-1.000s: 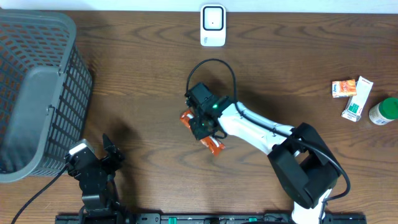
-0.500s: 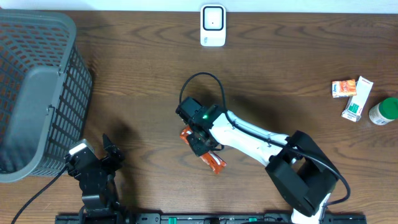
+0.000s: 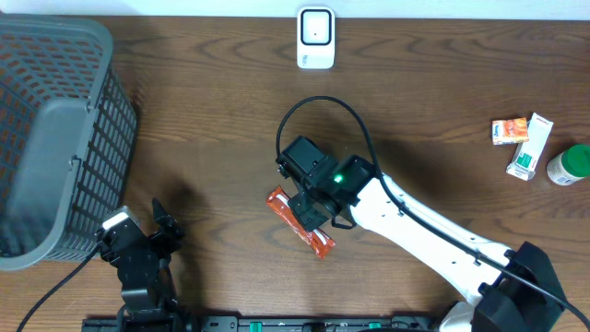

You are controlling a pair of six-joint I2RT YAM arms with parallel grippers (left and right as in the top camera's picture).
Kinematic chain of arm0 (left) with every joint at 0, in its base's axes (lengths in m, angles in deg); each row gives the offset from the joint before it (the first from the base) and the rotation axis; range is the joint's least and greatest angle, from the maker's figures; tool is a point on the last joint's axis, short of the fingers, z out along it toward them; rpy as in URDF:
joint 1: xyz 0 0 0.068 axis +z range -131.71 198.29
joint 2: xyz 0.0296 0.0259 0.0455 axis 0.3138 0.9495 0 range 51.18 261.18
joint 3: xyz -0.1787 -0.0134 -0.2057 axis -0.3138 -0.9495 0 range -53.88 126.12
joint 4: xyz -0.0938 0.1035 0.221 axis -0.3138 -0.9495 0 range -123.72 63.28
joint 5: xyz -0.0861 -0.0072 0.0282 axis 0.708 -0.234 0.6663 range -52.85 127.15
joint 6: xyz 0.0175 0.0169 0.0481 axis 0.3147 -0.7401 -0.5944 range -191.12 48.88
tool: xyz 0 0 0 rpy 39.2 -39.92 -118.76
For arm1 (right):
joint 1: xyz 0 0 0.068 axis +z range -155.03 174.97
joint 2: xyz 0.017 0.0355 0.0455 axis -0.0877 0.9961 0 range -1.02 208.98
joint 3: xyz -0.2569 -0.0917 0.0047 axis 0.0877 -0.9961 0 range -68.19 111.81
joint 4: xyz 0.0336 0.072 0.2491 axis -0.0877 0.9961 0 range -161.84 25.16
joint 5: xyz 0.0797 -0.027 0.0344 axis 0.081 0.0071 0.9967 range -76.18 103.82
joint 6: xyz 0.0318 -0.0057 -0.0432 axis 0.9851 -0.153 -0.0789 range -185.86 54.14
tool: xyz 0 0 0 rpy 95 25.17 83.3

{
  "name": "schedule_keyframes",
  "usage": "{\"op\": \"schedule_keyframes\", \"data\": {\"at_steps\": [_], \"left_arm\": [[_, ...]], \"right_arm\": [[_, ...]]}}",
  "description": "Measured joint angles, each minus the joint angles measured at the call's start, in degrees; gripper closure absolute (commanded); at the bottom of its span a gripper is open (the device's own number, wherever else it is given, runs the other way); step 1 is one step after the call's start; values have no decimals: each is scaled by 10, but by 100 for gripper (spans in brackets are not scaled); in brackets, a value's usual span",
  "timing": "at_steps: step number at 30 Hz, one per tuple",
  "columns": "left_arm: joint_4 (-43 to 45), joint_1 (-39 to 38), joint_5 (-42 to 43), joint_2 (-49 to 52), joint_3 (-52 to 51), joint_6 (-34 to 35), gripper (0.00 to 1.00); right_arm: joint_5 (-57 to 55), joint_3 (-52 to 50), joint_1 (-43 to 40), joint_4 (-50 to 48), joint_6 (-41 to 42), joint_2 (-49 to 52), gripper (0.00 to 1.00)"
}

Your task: Scan the item barcode

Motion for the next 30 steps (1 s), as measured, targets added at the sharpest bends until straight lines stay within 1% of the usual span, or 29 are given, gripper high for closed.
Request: {"op": "schedule_keyframes", "data": {"at_steps": [4,13,22,30], "left_arm": [[0,0,0,0,0,0,16],[0,0,0,0,0,0,16],[0,0,0,0,0,0,16],[0,0,0,0,0,0,16]], "right_arm": [[9,-20,0,-21,7,17,99],[28,-34,0,-25,13,70,99],[55,-68,23,-34,14,76,99],[66,-117,42,-94,32,79,99]]}}
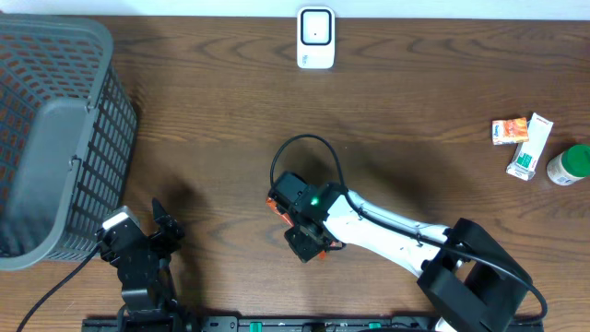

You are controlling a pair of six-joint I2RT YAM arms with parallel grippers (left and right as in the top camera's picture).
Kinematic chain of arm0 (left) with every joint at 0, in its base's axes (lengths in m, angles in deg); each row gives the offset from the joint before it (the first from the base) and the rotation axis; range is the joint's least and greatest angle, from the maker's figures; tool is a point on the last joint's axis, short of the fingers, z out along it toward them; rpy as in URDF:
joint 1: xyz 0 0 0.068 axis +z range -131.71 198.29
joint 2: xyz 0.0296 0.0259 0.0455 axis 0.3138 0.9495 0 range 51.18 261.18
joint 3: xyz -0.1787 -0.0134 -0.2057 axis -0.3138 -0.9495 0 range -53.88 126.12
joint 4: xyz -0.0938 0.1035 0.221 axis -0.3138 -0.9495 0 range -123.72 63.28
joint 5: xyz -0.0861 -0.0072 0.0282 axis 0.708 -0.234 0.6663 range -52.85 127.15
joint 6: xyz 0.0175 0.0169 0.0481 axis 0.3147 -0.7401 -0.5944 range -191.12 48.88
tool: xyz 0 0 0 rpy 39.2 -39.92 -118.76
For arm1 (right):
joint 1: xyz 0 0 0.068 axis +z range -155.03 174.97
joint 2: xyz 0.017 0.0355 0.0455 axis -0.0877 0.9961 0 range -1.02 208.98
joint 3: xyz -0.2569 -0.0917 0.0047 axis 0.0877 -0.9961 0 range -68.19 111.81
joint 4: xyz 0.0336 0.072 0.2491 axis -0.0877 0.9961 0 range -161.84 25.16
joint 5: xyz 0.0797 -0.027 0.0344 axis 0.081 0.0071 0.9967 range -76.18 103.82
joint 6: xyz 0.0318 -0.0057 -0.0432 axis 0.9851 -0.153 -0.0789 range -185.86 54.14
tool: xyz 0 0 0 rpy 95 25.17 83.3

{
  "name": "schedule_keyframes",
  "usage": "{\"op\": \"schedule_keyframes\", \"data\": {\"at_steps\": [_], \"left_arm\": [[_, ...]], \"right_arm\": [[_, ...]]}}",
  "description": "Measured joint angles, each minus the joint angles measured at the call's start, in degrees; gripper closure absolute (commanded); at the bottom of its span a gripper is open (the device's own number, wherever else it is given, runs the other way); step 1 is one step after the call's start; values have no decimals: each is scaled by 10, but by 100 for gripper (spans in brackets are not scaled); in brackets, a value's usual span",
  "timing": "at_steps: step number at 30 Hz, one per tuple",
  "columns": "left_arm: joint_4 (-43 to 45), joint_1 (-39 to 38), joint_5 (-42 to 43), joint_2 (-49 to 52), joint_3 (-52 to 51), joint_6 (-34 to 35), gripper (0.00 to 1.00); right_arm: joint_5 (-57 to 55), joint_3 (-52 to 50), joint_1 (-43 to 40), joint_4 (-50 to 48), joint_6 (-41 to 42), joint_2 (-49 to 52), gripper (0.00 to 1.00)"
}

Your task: Scan the item barcode

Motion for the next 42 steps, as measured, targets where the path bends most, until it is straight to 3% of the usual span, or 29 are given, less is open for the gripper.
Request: {"op": "schedule_keyframes", "data": {"at_steps": [4,10,17,29,42], "left_arm": [[0,0,0,0,0,0,16],[0,0,0,0,0,0,16],[0,0,0,0,0,0,16],[0,0,0,0,0,0,16],[0,0,0,0,0,0,16]], "right_arm": [[0,-5,0,4,6,0,99],[0,51,0,84,9,-22,99],[-4,108,-7,76,9,-91,99],[-29,104,-17,46,6,28,99],[-47,102,-18,55,6,31,99]]}}
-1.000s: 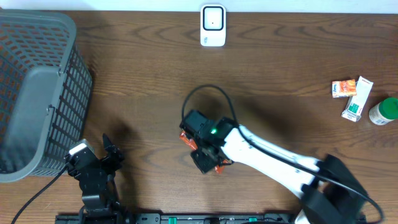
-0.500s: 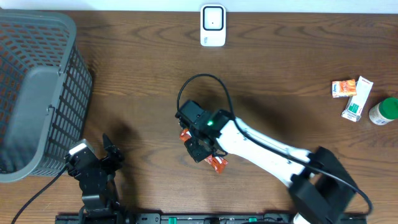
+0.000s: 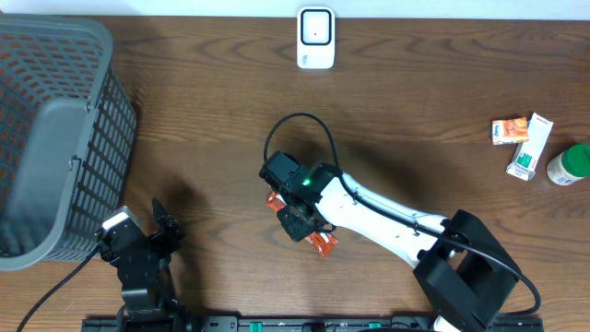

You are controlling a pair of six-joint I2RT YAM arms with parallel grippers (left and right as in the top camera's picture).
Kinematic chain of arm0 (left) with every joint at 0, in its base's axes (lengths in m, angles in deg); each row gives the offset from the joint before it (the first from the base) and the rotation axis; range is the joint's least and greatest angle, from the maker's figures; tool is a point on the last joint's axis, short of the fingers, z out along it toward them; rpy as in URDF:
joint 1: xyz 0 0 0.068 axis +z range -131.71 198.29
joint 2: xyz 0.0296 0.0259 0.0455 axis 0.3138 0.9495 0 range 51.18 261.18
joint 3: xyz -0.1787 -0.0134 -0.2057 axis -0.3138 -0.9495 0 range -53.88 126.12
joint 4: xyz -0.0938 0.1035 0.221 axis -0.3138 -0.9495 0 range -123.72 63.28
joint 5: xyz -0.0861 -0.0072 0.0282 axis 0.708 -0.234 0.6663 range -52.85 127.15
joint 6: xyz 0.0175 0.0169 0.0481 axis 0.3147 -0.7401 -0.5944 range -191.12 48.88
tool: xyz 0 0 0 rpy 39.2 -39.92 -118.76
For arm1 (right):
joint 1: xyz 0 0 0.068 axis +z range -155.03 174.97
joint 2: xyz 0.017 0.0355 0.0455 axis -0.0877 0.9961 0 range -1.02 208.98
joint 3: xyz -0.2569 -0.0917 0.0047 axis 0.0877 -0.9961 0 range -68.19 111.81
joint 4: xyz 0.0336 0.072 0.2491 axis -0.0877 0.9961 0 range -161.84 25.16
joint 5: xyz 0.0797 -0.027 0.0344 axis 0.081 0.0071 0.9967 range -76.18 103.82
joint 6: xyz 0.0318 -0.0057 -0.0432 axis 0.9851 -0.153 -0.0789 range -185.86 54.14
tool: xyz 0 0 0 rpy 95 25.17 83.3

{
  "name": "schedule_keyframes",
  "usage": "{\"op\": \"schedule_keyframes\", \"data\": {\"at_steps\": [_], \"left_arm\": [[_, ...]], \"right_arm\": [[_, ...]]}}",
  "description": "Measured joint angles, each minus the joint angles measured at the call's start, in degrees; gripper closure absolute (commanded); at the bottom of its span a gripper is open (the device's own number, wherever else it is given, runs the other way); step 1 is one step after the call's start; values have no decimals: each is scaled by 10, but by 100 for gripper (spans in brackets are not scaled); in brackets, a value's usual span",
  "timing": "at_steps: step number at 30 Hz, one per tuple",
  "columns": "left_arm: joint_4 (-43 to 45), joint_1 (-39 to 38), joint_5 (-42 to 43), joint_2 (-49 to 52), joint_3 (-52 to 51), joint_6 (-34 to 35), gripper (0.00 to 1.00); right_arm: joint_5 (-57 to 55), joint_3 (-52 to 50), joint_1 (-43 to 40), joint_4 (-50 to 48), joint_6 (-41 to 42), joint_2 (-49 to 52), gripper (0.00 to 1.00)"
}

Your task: Scan the item barcode

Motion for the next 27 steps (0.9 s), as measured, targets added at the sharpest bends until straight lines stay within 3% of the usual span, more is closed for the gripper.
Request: {"op": "schedule_keyframes", "data": {"at_steps": [21,27], "left_arm": [[0,0,0,0,0,0,16],[0,0,0,0,0,0,16]], "right_arm": [[3,-90,0,-67,3,-9,99],[25,-57,0,65,4,-10,99]]}}
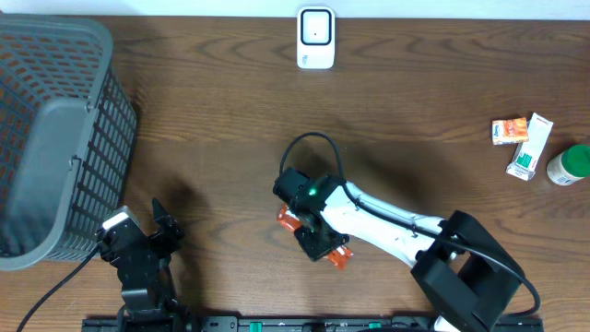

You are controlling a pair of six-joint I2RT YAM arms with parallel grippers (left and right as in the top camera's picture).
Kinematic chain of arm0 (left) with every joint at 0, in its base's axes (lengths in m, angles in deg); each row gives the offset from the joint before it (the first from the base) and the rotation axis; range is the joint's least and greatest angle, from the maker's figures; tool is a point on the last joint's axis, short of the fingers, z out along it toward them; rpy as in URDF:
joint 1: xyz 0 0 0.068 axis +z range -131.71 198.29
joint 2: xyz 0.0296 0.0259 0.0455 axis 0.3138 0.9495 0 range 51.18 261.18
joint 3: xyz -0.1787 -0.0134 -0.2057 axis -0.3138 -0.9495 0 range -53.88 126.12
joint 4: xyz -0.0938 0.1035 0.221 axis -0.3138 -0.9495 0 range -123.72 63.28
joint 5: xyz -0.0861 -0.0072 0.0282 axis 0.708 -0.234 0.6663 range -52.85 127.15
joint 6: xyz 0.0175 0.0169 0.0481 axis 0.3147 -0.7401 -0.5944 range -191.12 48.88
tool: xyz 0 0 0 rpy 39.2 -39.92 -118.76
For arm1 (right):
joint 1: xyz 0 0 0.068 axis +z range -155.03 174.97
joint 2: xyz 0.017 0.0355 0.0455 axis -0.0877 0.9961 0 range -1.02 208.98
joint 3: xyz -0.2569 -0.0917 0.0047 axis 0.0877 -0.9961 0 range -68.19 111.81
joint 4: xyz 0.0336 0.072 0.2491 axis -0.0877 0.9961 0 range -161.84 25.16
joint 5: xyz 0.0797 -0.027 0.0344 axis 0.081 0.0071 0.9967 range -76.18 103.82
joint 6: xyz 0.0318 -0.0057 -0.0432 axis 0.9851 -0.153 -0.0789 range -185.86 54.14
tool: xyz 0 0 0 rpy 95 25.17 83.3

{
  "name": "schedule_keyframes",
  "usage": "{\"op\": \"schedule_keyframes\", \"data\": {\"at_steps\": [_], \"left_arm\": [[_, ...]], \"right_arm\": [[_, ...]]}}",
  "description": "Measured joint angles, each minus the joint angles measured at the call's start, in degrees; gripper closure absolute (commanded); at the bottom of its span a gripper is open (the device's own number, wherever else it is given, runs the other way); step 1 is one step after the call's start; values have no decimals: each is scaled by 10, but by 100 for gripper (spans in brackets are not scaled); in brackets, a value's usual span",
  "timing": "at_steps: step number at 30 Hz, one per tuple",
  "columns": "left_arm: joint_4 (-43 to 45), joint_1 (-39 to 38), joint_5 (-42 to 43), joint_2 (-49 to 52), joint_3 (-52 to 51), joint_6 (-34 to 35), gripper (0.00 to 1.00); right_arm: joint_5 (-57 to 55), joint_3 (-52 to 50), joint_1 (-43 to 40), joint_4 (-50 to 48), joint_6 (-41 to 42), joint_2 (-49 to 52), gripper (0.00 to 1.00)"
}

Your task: Scan the item barcode

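Note:
An orange snack packet (pixel 339 257) lies slantwise near the table's front middle. Its two ends stick out on either side of my right gripper (pixel 314 240), which is shut across the packet's middle and hides that part. The white barcode scanner (pixel 315 38) stands at the far edge, well beyond the packet. My left gripper (pixel 140 242) rests at the front left with its fingers apart and nothing between them.
A grey mesh basket (pixel 55 138) fills the left side. At the far right lie small cartons (pixel 522 143) and a green-capped bottle (pixel 569 165). The right arm's black cable (pixel 309 143) loops over the table behind the wrist.
My right gripper and the orange packet have both shifted a little to the right and towards the front edge. The left arm has not moved.
At first the packet lay on the table with my right gripper just behind it. Then the gripper stood over the packet and covered most of it. After that the packet's ends showed beside the gripper, and it has since shifted along with the gripper.

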Motion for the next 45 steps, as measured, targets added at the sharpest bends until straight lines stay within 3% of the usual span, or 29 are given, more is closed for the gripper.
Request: {"op": "schedule_keyframes", "data": {"at_steps": [9,26,34,45], "left_arm": [[0,0,0,0,0,0,16],[0,0,0,0,0,0,16],[0,0,0,0,0,0,16],[0,0,0,0,0,0,16]], "right_arm": [[14,54,20,21,-2,-58,99],[46,-103,43,-157,7,-47,99],[8,-127,37,-183,9,-54,99],[-64,-141,-92,-358,8,-49,99]]}}
